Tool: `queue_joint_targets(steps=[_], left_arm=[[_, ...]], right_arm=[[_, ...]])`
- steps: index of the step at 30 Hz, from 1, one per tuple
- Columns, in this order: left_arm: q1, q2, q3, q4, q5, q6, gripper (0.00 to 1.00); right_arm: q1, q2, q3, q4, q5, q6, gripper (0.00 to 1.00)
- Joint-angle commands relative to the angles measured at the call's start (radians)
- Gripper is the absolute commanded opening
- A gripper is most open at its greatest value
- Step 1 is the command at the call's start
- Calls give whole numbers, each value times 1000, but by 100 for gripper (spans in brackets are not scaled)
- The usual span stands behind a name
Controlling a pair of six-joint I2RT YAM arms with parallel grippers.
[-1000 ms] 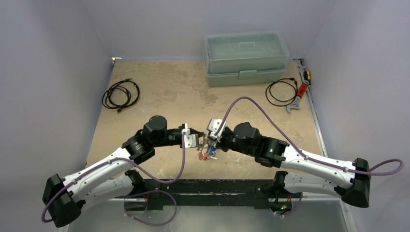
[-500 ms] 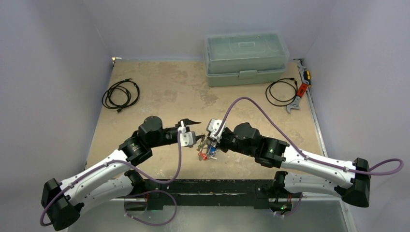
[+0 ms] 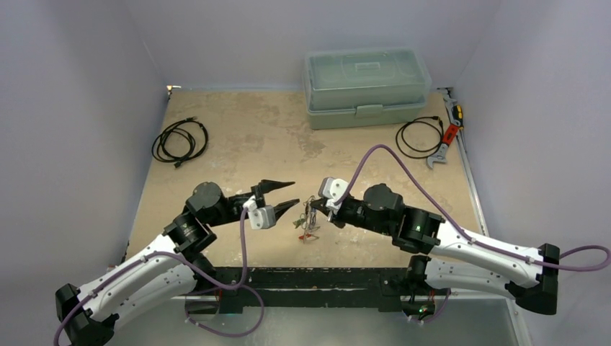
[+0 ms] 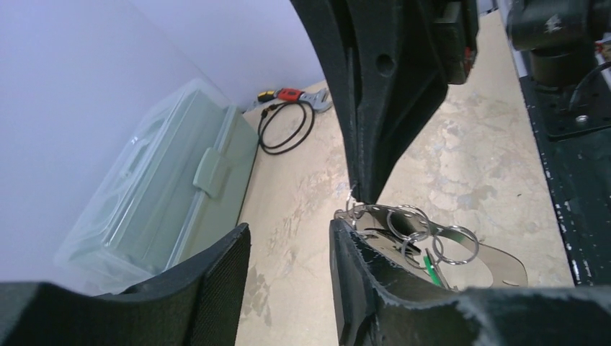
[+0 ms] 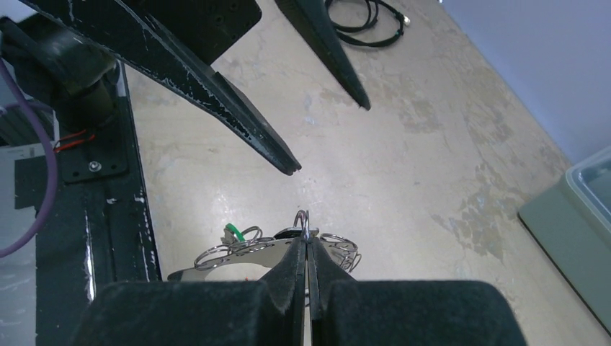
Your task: Put the keys on the keyring
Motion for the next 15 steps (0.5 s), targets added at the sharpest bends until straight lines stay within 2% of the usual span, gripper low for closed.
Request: queue_joint_targets(steps=[1,9,15], left_arm=[[8,-19,4,29,111,34,42],[9,-7,29,-3,243,43,40],[9,22,40,4,282,29,40]], right_arm=[[5,-47,55,82,-40,-8,0],[5,-83,62,80,-85,-4,0],[5,-100,63,87,-98,-4,0]])
